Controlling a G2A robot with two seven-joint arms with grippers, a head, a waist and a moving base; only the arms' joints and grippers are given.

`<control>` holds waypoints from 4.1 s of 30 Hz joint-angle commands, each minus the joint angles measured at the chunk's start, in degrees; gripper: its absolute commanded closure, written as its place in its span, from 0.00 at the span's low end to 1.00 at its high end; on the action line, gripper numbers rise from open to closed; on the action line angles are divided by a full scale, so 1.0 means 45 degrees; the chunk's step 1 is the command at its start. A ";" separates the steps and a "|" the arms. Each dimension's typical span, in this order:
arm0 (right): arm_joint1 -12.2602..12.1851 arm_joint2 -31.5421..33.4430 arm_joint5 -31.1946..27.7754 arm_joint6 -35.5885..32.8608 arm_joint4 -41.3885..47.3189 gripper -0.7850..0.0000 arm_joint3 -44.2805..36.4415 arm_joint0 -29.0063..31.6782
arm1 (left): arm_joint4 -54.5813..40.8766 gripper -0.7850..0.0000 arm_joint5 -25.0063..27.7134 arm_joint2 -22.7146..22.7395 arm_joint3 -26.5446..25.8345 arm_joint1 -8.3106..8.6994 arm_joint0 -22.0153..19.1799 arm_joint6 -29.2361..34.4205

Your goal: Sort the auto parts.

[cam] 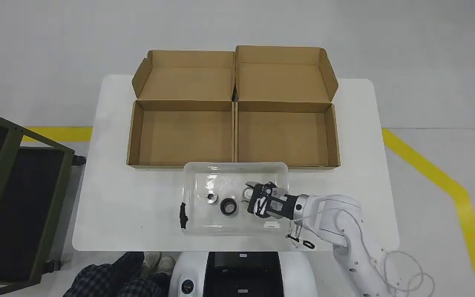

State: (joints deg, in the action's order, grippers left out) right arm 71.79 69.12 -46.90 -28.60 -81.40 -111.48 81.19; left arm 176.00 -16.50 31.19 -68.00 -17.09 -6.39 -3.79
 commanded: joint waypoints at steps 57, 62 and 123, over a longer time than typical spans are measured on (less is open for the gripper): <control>-0.0017 0.0256 0.1172 0.9212 0.5807 1.00 -0.1190 -0.1613 | 0.0000 0.00 0.0000 0.0000 0.0000 0.0000 0.0000 0.0000; -0.0013 0.0281 0.1086 0.9373 0.5792 1.00 -0.1149 -0.1720 | 0.0000 0.00 0.0000 0.0000 0.0000 0.0000 0.0000 0.0000; 0.0371 -0.1631 0.5226 0.2245 0.3123 1.00 0.6428 -0.5762 | 0.0000 0.00 0.0000 0.0000 0.0000 0.0000 0.0000 0.0000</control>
State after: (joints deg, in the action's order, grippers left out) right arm 73.43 61.88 -23.54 -18.41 -67.25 -82.70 55.37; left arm 176.00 -16.50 31.19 -68.00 -17.09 -6.39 -3.79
